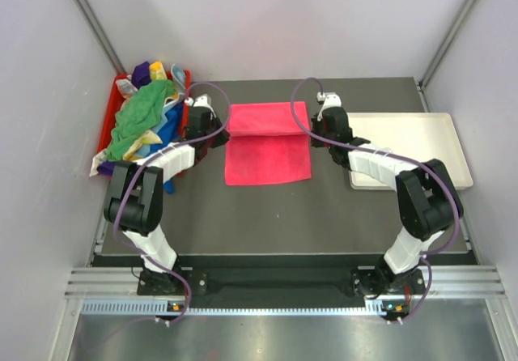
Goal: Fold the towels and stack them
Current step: Fold the towel
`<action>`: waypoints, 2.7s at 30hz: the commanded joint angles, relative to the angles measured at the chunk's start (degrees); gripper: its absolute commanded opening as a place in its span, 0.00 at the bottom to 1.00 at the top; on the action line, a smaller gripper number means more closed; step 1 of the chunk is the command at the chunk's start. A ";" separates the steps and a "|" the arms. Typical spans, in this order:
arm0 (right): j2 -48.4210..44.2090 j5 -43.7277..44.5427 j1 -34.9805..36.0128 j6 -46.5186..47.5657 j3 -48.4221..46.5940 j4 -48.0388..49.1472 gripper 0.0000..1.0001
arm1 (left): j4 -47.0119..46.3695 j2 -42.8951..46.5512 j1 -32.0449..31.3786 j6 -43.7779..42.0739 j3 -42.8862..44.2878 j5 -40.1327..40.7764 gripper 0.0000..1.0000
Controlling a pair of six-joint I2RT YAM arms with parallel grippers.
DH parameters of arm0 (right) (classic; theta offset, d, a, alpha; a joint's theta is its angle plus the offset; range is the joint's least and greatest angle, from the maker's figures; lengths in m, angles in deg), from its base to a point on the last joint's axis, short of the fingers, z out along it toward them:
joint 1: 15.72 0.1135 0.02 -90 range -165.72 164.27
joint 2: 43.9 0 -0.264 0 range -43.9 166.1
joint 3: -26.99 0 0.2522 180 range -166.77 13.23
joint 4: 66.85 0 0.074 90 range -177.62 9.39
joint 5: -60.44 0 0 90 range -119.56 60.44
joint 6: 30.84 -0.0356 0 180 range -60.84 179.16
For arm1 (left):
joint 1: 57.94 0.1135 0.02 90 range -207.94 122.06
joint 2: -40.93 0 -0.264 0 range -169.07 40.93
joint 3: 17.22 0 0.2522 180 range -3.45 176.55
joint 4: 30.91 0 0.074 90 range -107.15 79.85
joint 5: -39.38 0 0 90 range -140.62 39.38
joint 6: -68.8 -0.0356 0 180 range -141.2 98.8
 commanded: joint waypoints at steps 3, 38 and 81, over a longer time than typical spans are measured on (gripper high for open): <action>-2.47 3.37 0.18 -0.28 0.35 -1.31 0.00 | 2.33 2.25 1.39 -0.02 -1.88 2.99 0.00; -6.07 4.69 0.54 1.13 -5.54 -8.87 0.00 | 8.48 10.95 1.39 -3.28 0.76 5.98 0.00; -8.97 4.42 1.24 0.16 1.41 -7.99 0.00 | 8.65 14.11 -1.16 -2.04 -6.81 6.50 0.00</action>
